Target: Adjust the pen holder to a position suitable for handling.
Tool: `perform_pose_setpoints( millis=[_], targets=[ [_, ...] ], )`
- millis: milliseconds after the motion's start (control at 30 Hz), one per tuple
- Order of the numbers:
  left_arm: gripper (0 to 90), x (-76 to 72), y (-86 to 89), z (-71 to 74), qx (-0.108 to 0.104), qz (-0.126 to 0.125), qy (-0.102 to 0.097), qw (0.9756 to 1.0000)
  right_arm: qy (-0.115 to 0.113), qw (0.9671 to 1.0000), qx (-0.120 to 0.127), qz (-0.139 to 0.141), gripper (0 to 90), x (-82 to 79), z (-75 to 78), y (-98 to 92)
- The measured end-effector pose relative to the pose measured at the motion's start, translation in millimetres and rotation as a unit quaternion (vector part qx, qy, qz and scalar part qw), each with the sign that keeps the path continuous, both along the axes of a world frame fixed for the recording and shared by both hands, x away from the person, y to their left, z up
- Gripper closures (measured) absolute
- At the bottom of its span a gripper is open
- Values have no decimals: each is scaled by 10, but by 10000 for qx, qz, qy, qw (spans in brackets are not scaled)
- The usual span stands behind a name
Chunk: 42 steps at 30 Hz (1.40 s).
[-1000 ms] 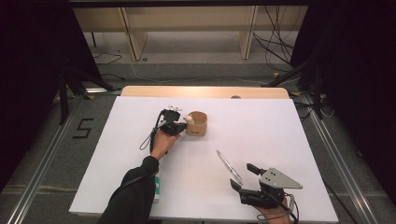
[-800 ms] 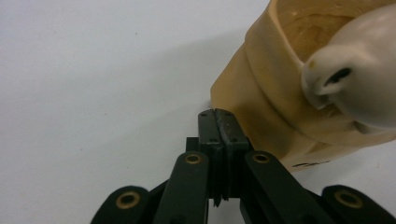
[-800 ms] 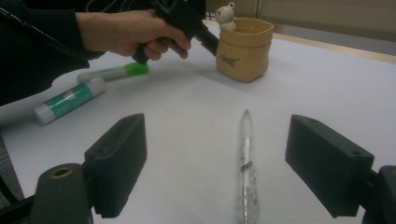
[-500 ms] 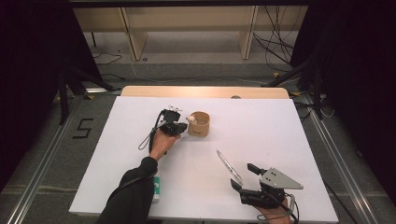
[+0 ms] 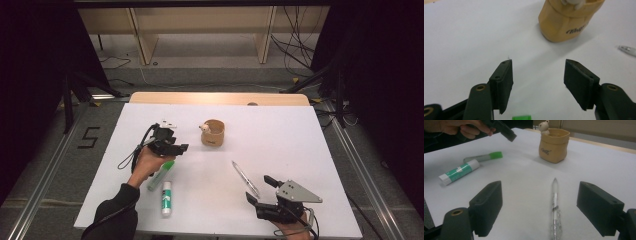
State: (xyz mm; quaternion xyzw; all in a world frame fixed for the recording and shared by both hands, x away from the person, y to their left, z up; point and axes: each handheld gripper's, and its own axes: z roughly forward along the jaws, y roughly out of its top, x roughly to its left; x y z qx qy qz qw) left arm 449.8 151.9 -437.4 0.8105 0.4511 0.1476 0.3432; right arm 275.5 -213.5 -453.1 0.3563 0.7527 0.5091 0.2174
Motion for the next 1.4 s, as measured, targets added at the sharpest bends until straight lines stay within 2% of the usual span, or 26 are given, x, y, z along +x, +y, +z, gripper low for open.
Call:
perform_pose_setpoints(
  millis=[33, 67, 133, 300, 500, 667, 800, 933, 1067, 1400],
  targets=[
    [381, 0, 0, 0, 0, 0, 0, 10000, 0, 10000, 0, 0, 215, 0, 0, 0],
    [349, -19, 12, -7, 140, -17, 74, 9999, 4, 10000, 9, -3, 215, 5, -2, -2],
    [343, -67, 52, -12, 290, 4, 68, 9996, 8, 10000, -2, -1, 214, 6, -3, -2],
    [294, -134, 136, 21, 353, -21, 209, 9992, -7, 10000, -7, 15, 214, 1, 1, -1],
    [257, -234, 215, 39, 591, -76, 341, 9976, -18, 10000, -6, 25, 213, -1, -2, -2],
    [235, -274, 286, 14, 669, -52, 472, 9966, -21, 10000, -10, 24, 213, -3, -3, -2],
    [217, -293, 335, 12, 611, -31, 545, 9966, -12, 10000, -11, 37, 213, -1, -5, -5],
    [206, -308, 388, 15, 646, -53, 542, 9964, -14, 10000, -4, 56, 213, 3, -9, -12],
    [185, -341, 438, 6, 605, -76, 646, 9960, 14, 10000, 17, 75, 213, 8, -15, -15],
    [164, -395, 568, 13, 798, -82, 753, 9939, 17, 10000, 20, 81, 213, 13, -22, -21]
  ],
)
